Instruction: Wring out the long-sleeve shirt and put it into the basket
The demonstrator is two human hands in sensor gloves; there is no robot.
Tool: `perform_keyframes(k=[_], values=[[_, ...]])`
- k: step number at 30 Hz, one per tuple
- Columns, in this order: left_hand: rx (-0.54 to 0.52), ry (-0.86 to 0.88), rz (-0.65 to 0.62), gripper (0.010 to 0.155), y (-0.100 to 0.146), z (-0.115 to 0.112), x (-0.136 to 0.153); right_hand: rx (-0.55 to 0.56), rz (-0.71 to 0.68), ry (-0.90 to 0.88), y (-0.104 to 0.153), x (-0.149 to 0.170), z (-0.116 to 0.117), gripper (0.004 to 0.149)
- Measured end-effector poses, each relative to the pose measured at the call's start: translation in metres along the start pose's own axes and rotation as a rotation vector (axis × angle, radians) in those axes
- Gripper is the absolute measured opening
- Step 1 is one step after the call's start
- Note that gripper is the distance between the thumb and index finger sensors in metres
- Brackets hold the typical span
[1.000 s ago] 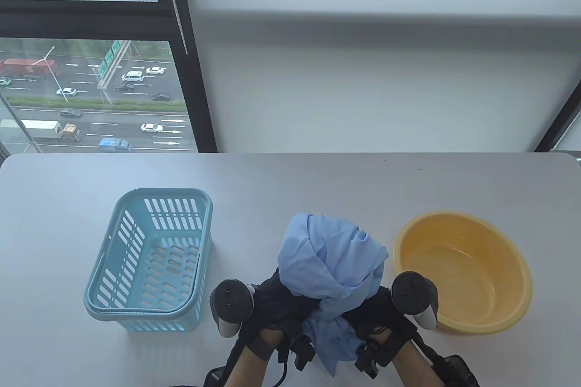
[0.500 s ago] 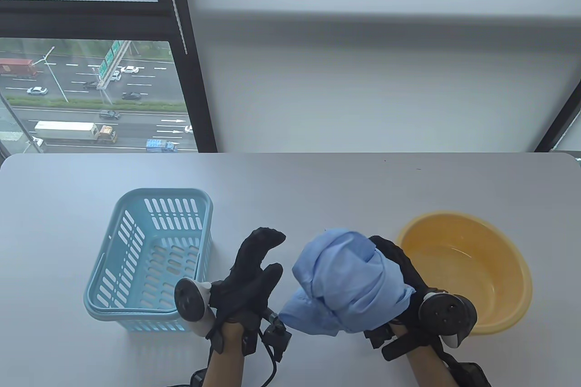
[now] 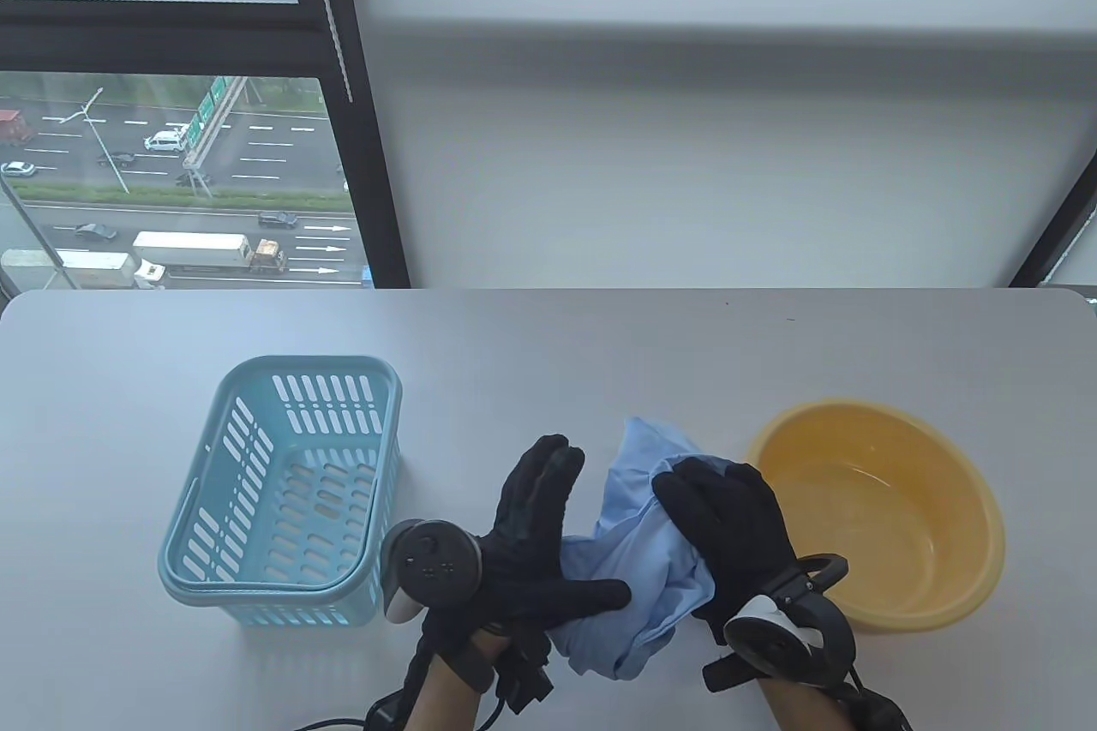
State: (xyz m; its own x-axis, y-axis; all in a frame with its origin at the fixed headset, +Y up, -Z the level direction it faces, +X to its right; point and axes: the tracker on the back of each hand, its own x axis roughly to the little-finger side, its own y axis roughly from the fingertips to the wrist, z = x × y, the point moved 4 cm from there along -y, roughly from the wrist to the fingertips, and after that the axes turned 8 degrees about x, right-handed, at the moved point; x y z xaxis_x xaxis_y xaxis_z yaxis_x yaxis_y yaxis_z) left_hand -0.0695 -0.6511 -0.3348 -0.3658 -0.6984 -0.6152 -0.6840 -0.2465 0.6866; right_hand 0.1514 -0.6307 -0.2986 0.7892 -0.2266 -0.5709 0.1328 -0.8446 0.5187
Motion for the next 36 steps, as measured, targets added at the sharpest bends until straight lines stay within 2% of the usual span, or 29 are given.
perform_keyframes(k=[4, 6, 8, 10, 12, 13, 16, 18, 22, 24, 27, 29, 31, 33, 34, 36], values=[[0.079, 0.076, 0.074, 0.141, -0.011, -0.023, 0.026, -0.042, 0.179, -0.424, -0.004, 0.012, 0.003, 0.070], [0.112, 0.210, 0.031, 0.143, -0.017, -0.034, 0.033, -0.133, 0.257, -0.649, -0.005, 0.016, 0.013, 0.071], [0.185, 0.331, -0.020, 0.143, -0.022, -0.046, 0.033, -0.170, 0.327, -0.874, -0.003, 0.019, 0.023, 0.072], [0.256, 0.418, -0.079, 0.136, -0.028, -0.058, 0.030, -0.239, 0.363, -1.035, -0.002, 0.016, 0.031, 0.069], [0.259, 0.541, -0.139, 0.124, -0.031, -0.062, 0.029, -0.251, 0.384, -1.079, -0.001, 0.015, 0.033, 0.068], [0.244, 0.582, -0.127, 0.117, -0.031, -0.062, 0.030, -0.238, 0.381, -1.051, -0.002, 0.016, 0.030, 0.068], [0.181, 0.550, -0.121, 0.093, -0.030, -0.057, 0.034, -0.224, 0.355, -0.964, -0.003, 0.014, 0.026, 0.065], [0.107, 0.563, -0.119, 0.084, -0.027, -0.049, 0.036, -0.180, 0.358, -0.867, -0.003, 0.017, 0.022, 0.063], [0.026, 0.477, -0.105, 0.079, -0.020, -0.033, 0.035, -0.140, 0.354, -0.744, 0.000, 0.025, 0.020, 0.071], [-0.012, 0.480, -0.109, 0.079, -0.016, -0.026, 0.034, -0.162, 0.381, -0.796, 0.001, 0.029, 0.025, 0.074], [-0.151, 0.554, -0.106, 0.079, -0.006, -0.010, 0.042, -0.169, 0.465, -0.928, 0.008, 0.040, 0.032, 0.069], [-0.254, 0.593, -0.099, 0.079, 0.002, 0.001, 0.049, -0.174, 0.534, -1.010, 0.013, 0.046, 0.039, 0.079], [-0.336, 0.608, -0.083, 0.079, 0.009, 0.008, 0.053, -0.250, 0.545, -1.085, 0.017, 0.044, 0.049, 0.094], [-0.390, 0.605, -0.074, 0.080, 0.012, 0.011, 0.054, -0.436, 0.526, -1.106, 0.024, 0.035, 0.063, 0.106], [-0.415, 0.595, -0.064, 0.080, 0.014, 0.012, 0.054, -0.528, 0.481, -1.131, 0.027, 0.027, 0.071, 0.110], [-0.442, 0.596, -0.058, 0.080, 0.015, 0.011, 0.053, -0.595, 0.453, -1.125, 0.030, 0.019, 0.079, 0.114]])
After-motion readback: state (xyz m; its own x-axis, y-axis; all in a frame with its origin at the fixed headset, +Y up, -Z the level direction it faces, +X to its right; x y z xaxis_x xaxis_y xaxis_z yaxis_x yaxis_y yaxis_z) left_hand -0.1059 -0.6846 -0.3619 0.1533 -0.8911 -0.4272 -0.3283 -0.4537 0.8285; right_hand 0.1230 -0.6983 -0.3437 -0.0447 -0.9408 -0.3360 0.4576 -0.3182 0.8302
